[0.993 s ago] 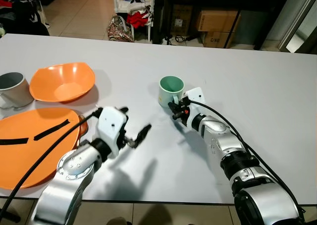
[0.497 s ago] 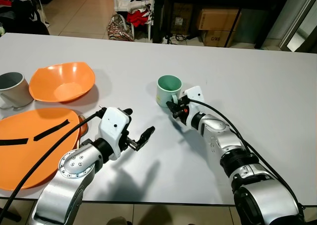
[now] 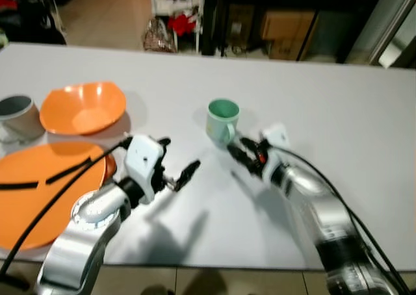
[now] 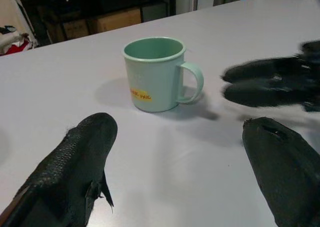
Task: Setting the table
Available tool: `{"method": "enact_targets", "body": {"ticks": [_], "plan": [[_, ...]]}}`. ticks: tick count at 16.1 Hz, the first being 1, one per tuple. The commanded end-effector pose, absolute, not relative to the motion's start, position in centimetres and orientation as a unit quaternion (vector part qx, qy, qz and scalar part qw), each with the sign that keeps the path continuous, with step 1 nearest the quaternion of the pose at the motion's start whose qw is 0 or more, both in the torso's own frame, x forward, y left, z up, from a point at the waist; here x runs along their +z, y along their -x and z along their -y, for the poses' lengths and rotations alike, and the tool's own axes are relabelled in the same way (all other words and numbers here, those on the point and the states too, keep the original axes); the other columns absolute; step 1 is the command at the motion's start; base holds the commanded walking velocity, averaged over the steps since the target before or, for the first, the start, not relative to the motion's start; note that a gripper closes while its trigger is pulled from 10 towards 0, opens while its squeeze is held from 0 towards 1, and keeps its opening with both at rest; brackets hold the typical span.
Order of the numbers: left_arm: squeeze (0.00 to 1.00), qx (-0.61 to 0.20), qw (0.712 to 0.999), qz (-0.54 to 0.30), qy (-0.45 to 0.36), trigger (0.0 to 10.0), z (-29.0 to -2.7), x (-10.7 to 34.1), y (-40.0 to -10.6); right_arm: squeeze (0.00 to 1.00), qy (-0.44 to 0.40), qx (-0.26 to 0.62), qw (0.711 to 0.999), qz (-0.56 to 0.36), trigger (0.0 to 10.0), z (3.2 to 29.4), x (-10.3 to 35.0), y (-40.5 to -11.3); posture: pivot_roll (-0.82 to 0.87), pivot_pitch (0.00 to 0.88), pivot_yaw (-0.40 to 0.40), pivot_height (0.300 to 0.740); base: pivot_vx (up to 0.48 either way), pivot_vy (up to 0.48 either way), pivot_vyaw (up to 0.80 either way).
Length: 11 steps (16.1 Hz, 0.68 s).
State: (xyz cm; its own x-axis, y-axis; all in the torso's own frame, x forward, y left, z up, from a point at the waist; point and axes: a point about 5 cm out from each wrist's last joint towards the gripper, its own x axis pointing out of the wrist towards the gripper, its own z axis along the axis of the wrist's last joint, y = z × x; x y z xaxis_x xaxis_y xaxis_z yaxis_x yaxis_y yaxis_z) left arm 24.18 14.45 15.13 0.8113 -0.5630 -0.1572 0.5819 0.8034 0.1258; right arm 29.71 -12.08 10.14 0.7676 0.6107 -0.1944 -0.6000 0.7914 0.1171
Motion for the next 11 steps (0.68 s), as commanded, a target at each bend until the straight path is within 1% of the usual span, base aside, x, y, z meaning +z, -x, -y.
{"method": "enact_targets", "body": {"ticks": [1, 2, 3, 4, 5, 7, 9, 11], "plan": [[0.0, -0.306, 0.947, -0.05, -0.085, 10.0, -14.6, 15.5, -24.1, 1.0, -0.017, 0.309, 0.944, -0.111, 10.0, 12.9, 10.9, -28.3, 0.05, 0.0, -0.005, 0.74, 0.0, 0.0, 0.0], [0.0, -0.299, 0.95, -0.046, -0.082, 10.0, -14.8, 15.7, -24.0, 1.0, -0.014, 0.294, 0.949, -0.111, 10.0, 13.5, 11.0, -27.2, 0.05, 0.0, -0.003, 0.74, 0.0, 0.0, 0.0], [0.0, -0.282, 0.955, -0.04, -0.084, 10.0, -15.0, 15.8, -24.0, 1.0, -0.001, 0.285, 0.954, -0.088, 10.0, 14.0, 11.5, -26.3, 0.06, 0.0, 0.0, 0.74, 0.0, 0.0, 0.0], [0.0, -0.266, 0.959, -0.036, -0.088, 10.0, -15.1, 15.8, -24.0, 1.0, -0.003, 0.276, 0.958, -0.071, 10.0, 14.1, 12.0, -26.0, 0.05, 0.0, 0.006, 0.74, 0.0, 0.0, 0.0], [0.0, -0.242, 0.966, -0.029, -0.088, 10.0, -15.2, 16.0, -24.0, 1.0, -0.007, 0.257, 0.966, -0.04, 10.0, 14.2, 12.9, -25.7, 0.06, 0.0, 0.014, 0.74, 0.0, 0.0, 0.8], [0.0, -0.207, 0.974, -0.017, -0.086, 10.0, -15.4, 16.4, -24.4, 1.0, -0.028, 0.219, 0.975, -0.017, 10.0, 14.1, 14.1, -25.1, 0.06, 0.0, 0.016, 0.74, 0.0, 0.0, 0.8], [0.0, -0.167, 0.981, -0.002, -0.096, 10.0, -15.3, 16.8, -25.9, 1.0, -0.05, 0.168, 0.984, -0.008, 10.0, 13.8, 13.9, -24.6, 0.06, 0.0, 0.016, 0.74, 0.0, 0.0, 0.8], [0.0, -0.166, 0.983, -0.002, -0.082, 10.0, -14.7, 16.6, -25.8, 1.0, -0.033, 0.161, 0.986, -0.011, 10.0, 13.4, 13.8, -24.5, 0.06, 0.0, 0.03, 0.74, 0.0, 0.0, 0.8]]}}
